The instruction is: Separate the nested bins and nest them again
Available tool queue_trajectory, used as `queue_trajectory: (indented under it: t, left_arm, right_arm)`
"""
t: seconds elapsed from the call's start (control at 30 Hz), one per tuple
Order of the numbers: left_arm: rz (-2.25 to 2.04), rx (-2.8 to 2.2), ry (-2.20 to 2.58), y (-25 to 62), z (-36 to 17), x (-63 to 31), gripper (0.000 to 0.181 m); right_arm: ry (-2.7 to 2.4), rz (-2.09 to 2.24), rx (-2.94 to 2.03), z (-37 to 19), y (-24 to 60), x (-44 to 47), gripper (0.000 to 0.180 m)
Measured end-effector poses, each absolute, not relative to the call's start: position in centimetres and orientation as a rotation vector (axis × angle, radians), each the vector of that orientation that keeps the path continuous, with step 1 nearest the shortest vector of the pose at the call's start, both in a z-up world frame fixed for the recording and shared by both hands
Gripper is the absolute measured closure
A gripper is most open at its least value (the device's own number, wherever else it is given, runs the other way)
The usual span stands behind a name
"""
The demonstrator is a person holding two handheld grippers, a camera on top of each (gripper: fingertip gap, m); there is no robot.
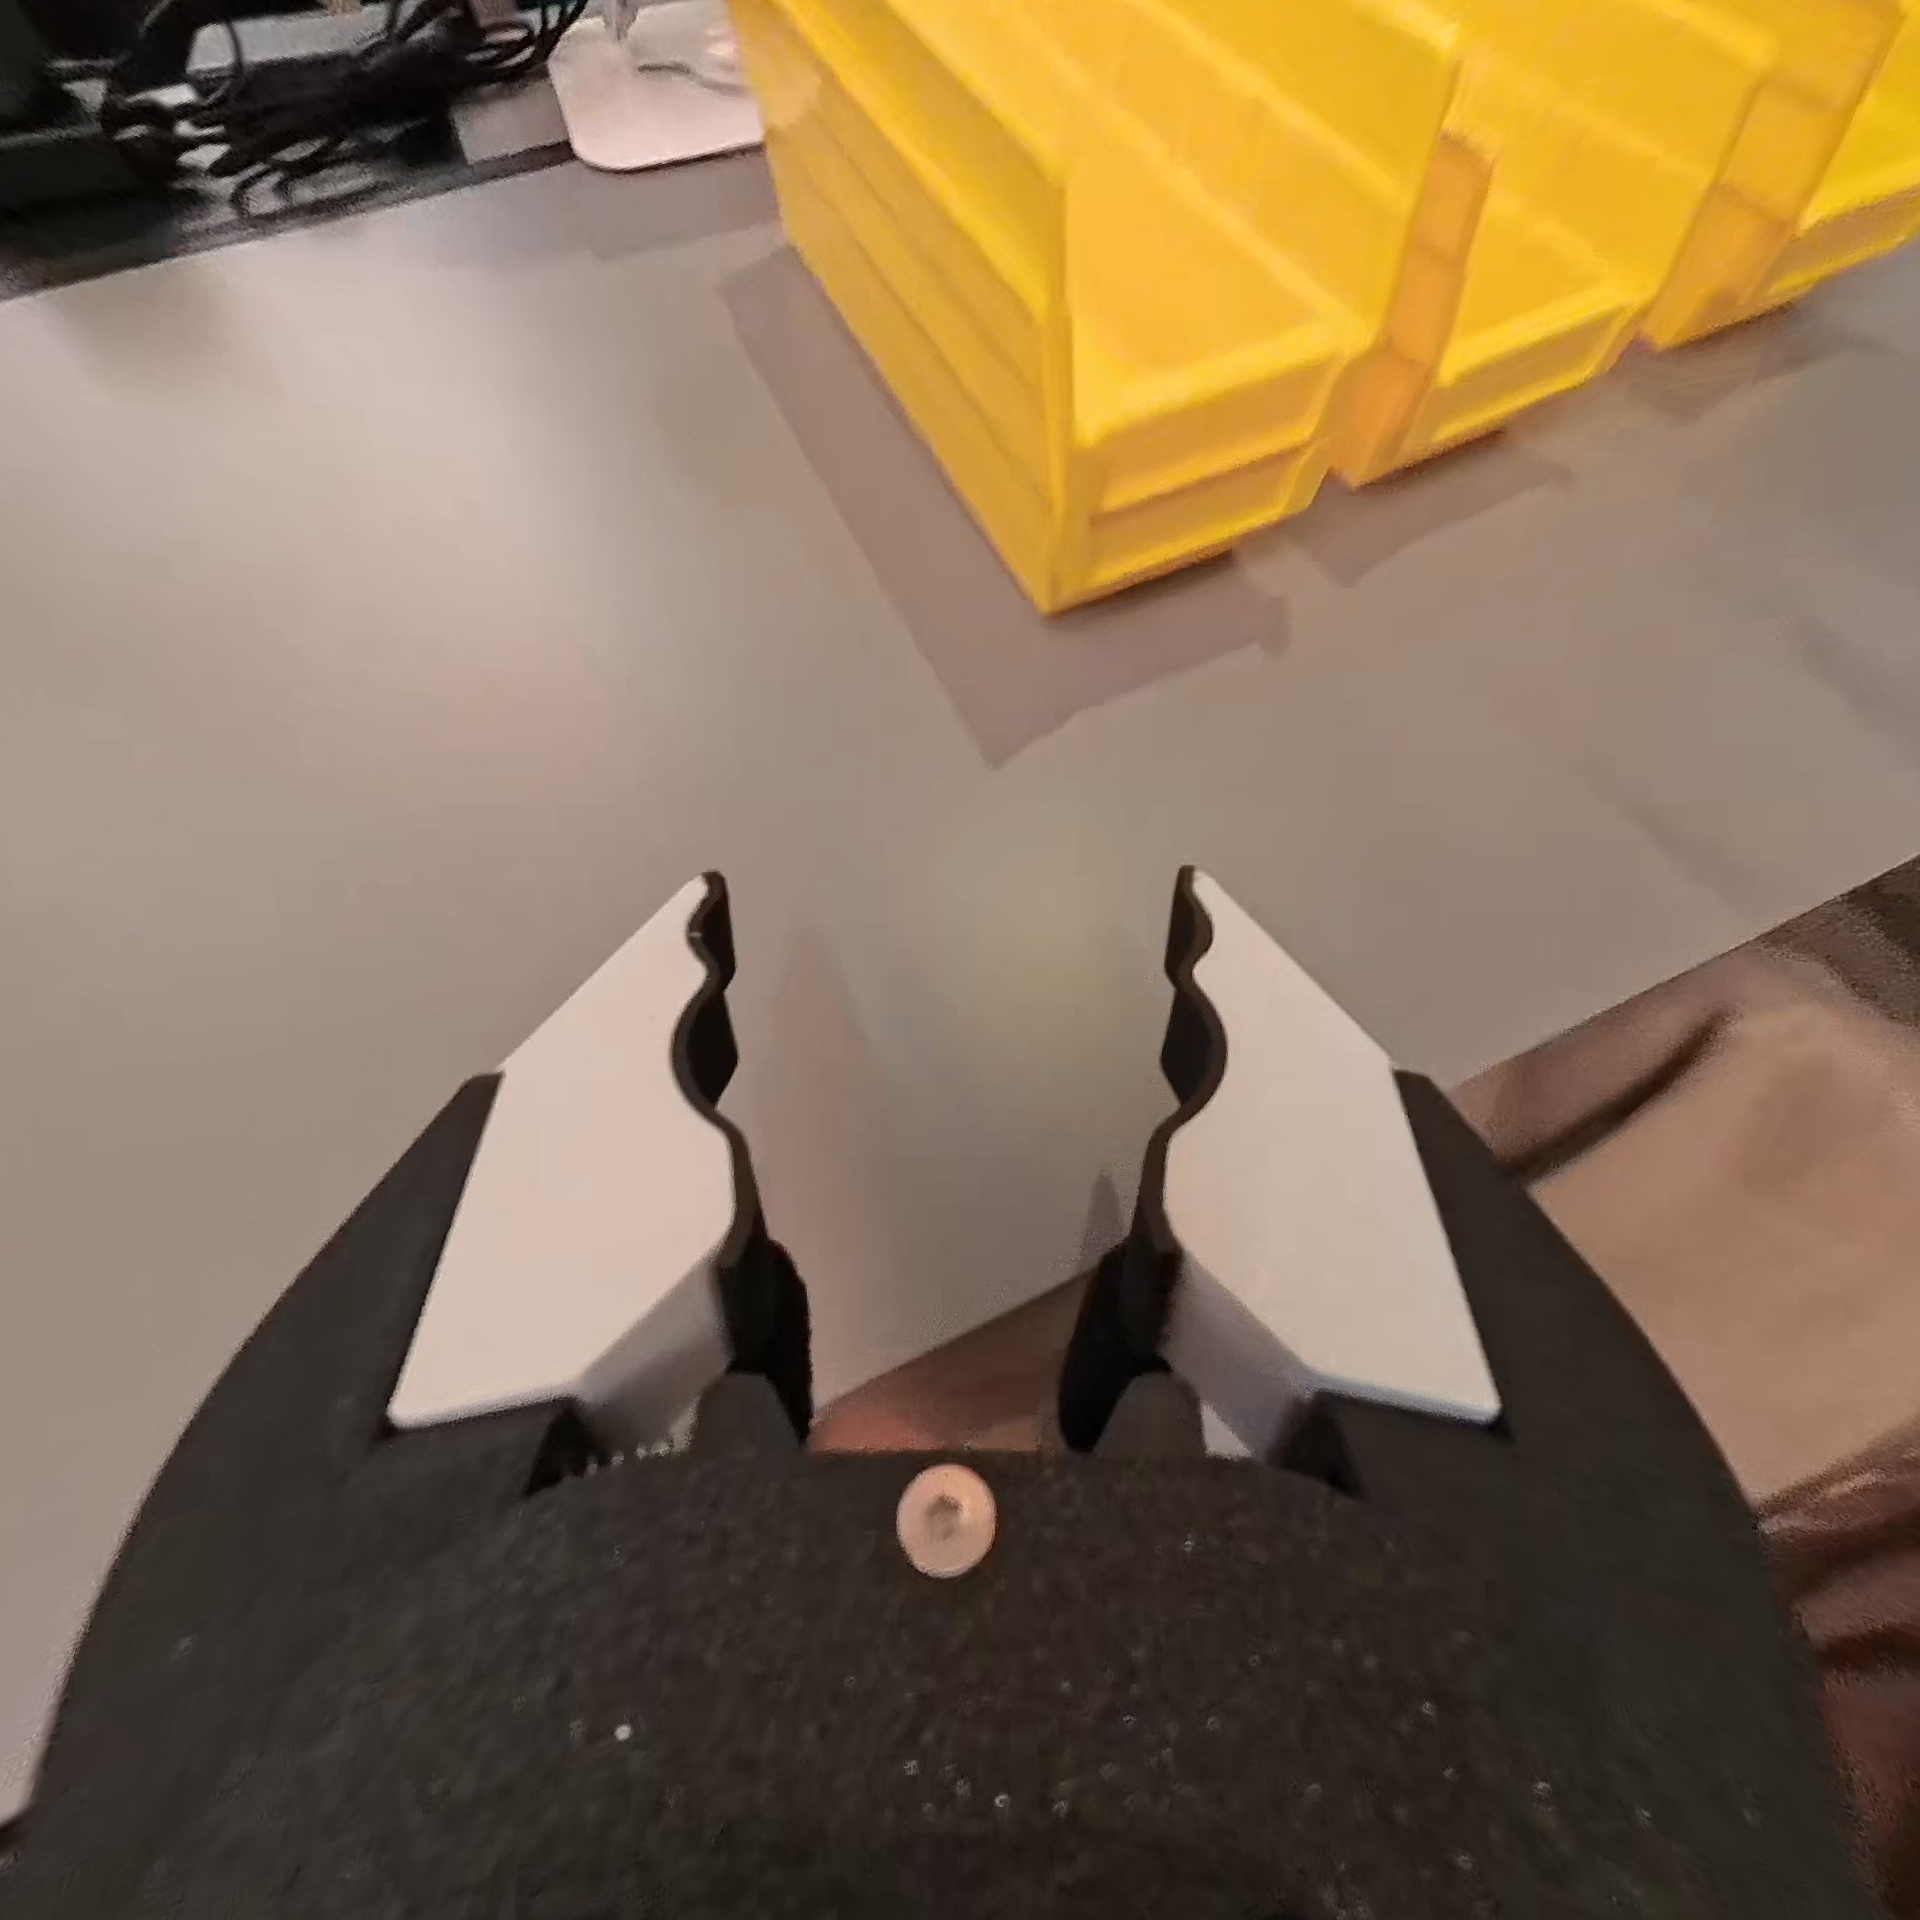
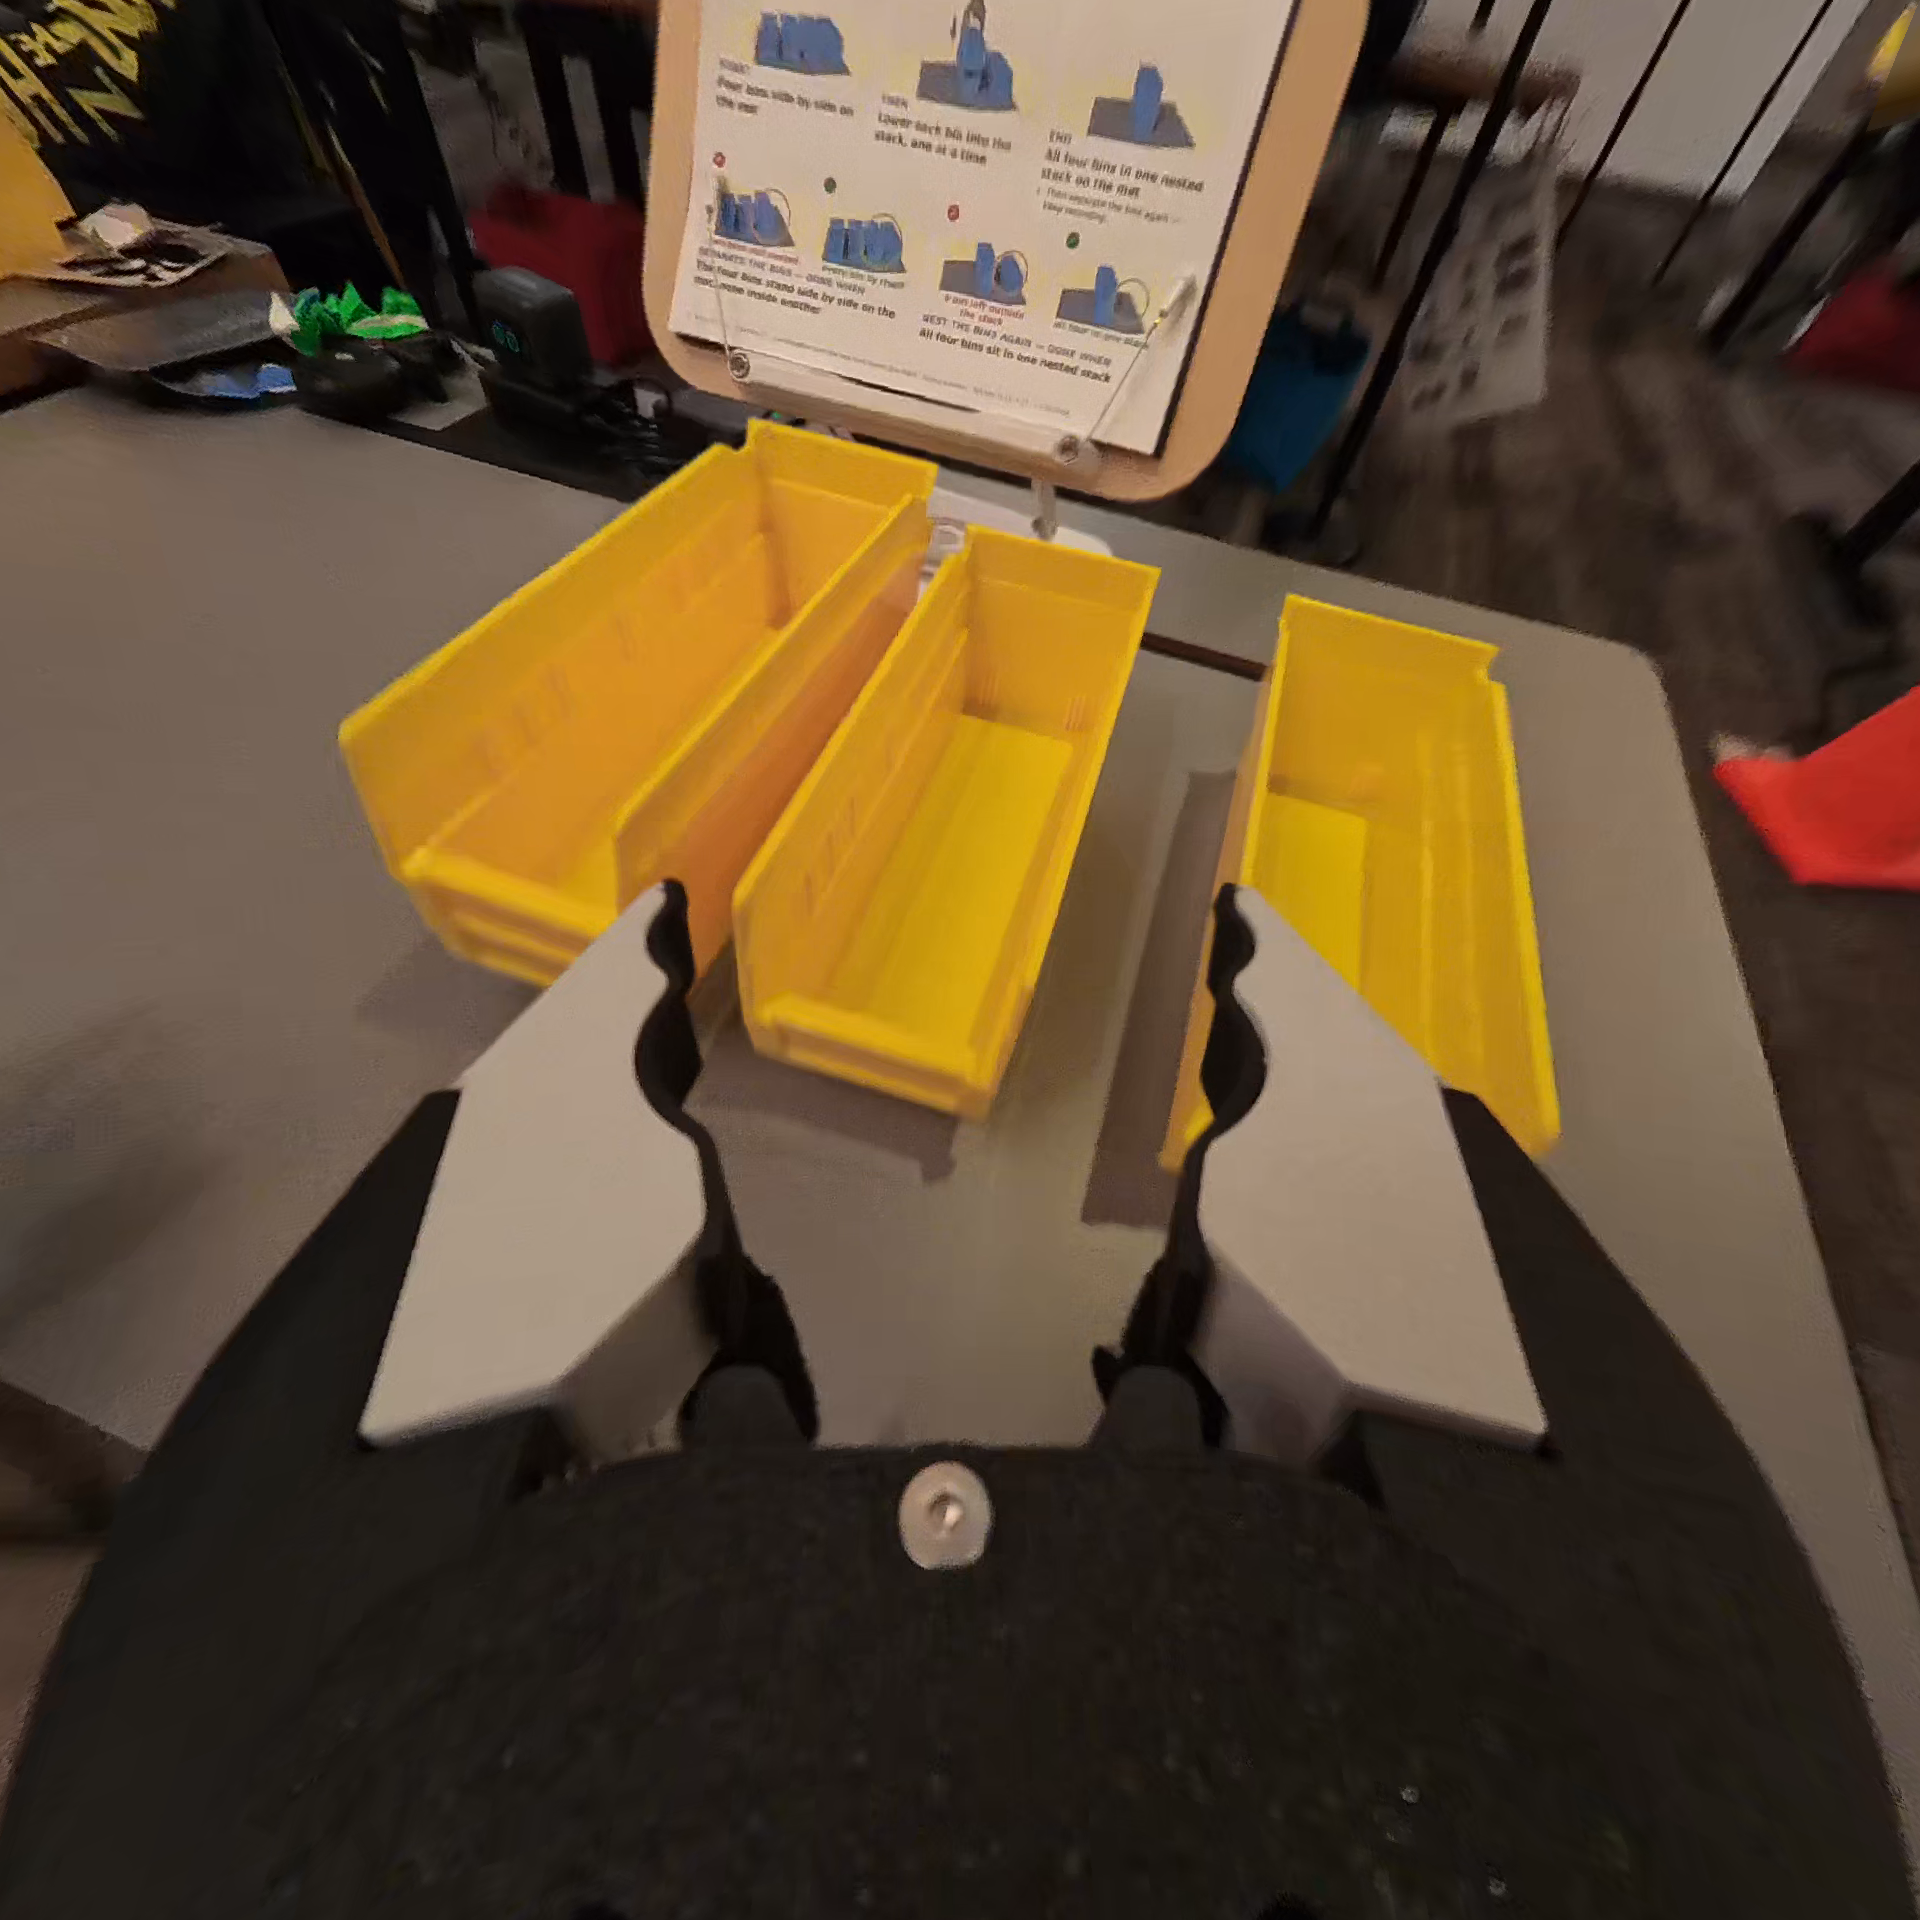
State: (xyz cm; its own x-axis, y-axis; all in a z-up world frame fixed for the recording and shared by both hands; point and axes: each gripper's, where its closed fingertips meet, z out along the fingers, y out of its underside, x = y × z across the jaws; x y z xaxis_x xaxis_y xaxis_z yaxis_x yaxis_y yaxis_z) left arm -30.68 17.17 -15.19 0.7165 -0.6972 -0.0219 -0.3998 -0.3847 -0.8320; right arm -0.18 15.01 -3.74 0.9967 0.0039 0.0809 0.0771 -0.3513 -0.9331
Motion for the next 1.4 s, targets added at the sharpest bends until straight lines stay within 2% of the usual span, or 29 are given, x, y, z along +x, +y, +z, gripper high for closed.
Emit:
queue_trajectory:
  t: [0.13, 0.27, 0.33, 0.43, 0.53, 0.73, 1.17, 1.4]
  left_arm:
    - [-0.432, -1.99, 0.864, 19.8, -10.3, -25.0, 0.093]
    - [-0.472, -2.185, 0.927, 24.7, -7.5, -17.3, 0.077]
    - [-0.37, -2.353, 0.968, 28.2, -7.6, -14.5, 0.061]
    - [-0.235, -2.597, 0.94, 31.4, -8.2, -12.4, 0.056]
    - [-0.121, -2.699, 0.822, 34.1, -9.0, -11.6, 0.055]
    - [0.012, -2.776, 0.792, 35.7, -12.1, -11.2, 0.059]
    - [0.086, -2.837, 0.831, 35.8, -12.0, -10.6, 0.099]
    - [0.031, -2.859, 0.788, 35.7, -11.5, -10.2, 0.099]
  right_arm:
    - [-0.025, -0.212, -1.725, -6.8, 7.8, -2.0, 0.099]
    - [-0.088, -0.074, -1.844, -10.8, 5.6, -6.1, 0.1]
    - [-0.157, 0.007, -1.864, -11.7, 6.0, -7.6, 0.101]
    - [-0.193, 0.03, -1.924, -13.7, 6.8, -7.3, 0.101]
    - [-0.147, 0.06, -1.924, -13.4, 6.9, -6.1, 0.1]
    - [-0.049, 0.182, -1.849, -11.6, 6.6, -5.1, 0.101]
    - [-0.115, 0.204, -1.864, -11.8, 7.4, -6.9, 0.103]
    - [-0.103, 0.207, -1.891, -12.4, 7.2, -6.4, 0.102]
